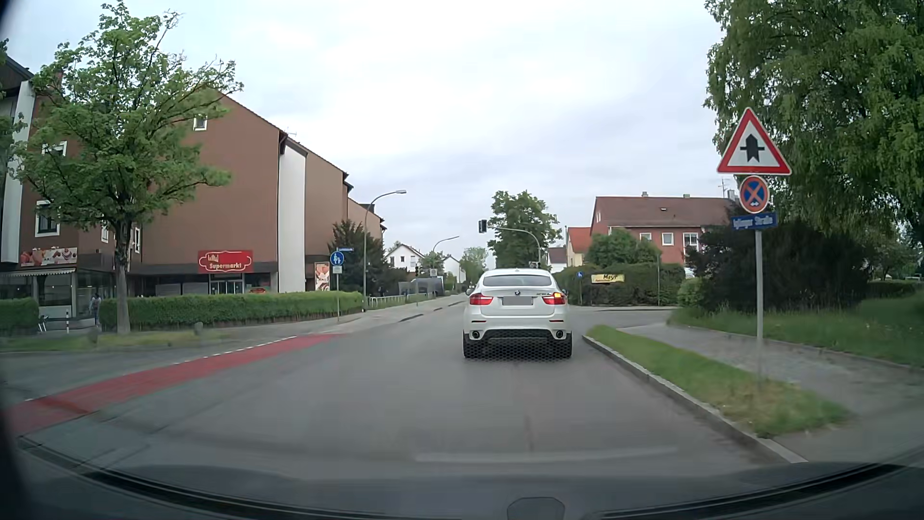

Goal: Follow the waypoints while adhering to traffic rules and regulations

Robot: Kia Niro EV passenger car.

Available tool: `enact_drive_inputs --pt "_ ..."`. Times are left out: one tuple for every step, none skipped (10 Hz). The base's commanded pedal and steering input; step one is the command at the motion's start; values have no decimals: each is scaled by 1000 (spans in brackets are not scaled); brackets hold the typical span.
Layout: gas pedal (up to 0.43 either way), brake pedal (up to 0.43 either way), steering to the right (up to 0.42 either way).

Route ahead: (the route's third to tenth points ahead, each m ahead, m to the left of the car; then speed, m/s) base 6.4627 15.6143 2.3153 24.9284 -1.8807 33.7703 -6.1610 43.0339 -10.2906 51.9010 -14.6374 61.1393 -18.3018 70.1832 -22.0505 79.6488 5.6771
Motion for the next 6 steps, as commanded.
enact_drive_inputs --pt "0 140 -91" --pt "0 140 -143" --pt "0 122 -190" --pt "0 30 -230" --pt "0 0 -284" --pt "0 0 -324"
